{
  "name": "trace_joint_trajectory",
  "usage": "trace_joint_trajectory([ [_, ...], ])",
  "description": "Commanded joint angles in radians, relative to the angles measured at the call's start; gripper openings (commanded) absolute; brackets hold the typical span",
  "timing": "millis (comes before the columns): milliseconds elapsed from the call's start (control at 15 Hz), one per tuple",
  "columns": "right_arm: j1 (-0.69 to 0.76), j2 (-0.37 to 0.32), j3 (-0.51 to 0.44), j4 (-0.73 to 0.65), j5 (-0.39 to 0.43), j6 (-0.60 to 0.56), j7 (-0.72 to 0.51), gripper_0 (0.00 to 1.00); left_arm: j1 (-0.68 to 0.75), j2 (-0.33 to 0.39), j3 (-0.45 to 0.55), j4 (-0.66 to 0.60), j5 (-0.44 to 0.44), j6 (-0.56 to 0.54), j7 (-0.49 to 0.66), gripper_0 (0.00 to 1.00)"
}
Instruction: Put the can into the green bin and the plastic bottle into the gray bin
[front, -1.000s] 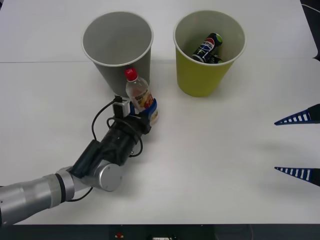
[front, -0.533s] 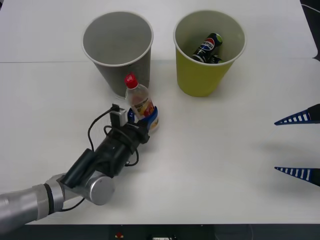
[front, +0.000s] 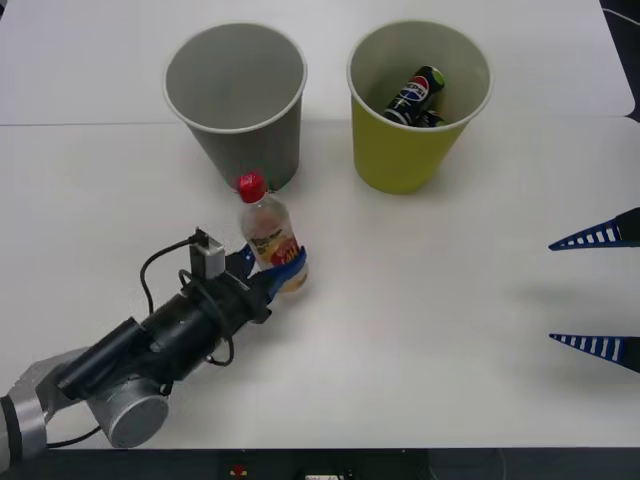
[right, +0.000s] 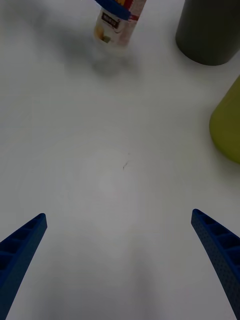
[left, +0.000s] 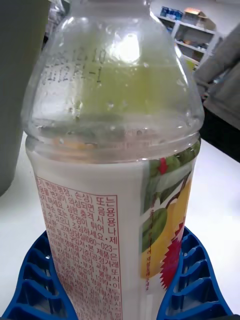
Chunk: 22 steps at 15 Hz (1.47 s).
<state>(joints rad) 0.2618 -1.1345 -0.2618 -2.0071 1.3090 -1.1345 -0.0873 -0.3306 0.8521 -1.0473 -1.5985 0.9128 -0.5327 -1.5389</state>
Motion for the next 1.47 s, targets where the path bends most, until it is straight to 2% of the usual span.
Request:
trace_joint_trajectory([
  [67,0.000,0.000,0.000,0.000,0.000,0.000,0.000,1.00,0.085,0.107,0.109,-0.133,-0.180,0.103,0.206,0.00],
  [267,0.000,0.000,0.000,0.000,0.000,0.000,0.000,1.00,0.183,0.223,0.251,-0.308,-0.301,0.235,0.369,0.00],
  [467,0.000,0.000,0.000,0.000,0.000,0.000,0.000,1.00,0.246,0.323,0.363,-0.439,-0.405,0.306,0.537,0.00],
  [733,0.000,0.000,0.000,0.000,0.000,0.000,0.000,1.00,0.272,0.430,0.463,-0.529,-0.557,0.307,0.850,0.00],
  [867,0.000,0.000,0.000,0.000,0.000,0.000,0.000,1.00,0.314,0.472,0.546,-0.572,-0.660,0.293,1.063,0.00],
  [933,0.000,0.000,0.000,0.000,0.000,0.000,0.000,1.00,0.332,0.487,0.586,-0.575,-0.712,0.250,1.169,0.00],
  [1000,0.000,0.000,0.000,0.000,0.000,0.000,0.000,1.00,0.344,0.507,0.621,-0.569,-0.790,0.180,1.330,0.00],
  [1133,0.000,0.000,0.000,0.000,0.000,0.000,0.000,1.00,0.367,0.516,0.739,-0.514,-1.009,0.010,1.669,0.00],
  [1267,0.000,0.000,0.000,0.000,0.000,0.000,0.000,1.00,0.372,0.482,0.912,-0.422,-1.272,-0.185,2.014,0.00],
  [1333,0.000,0.000,0.000,0.000,0.000,0.000,0.000,1.00,0.370,0.467,1.003,-0.396,-1.391,-0.253,2.156,0.00],
  [1467,0.000,0.000,0.000,0.000,0.000,0.000,0.000,1.00,0.366,0.464,1.092,-0.397,-1.534,-0.289,2.334,0.00],
])
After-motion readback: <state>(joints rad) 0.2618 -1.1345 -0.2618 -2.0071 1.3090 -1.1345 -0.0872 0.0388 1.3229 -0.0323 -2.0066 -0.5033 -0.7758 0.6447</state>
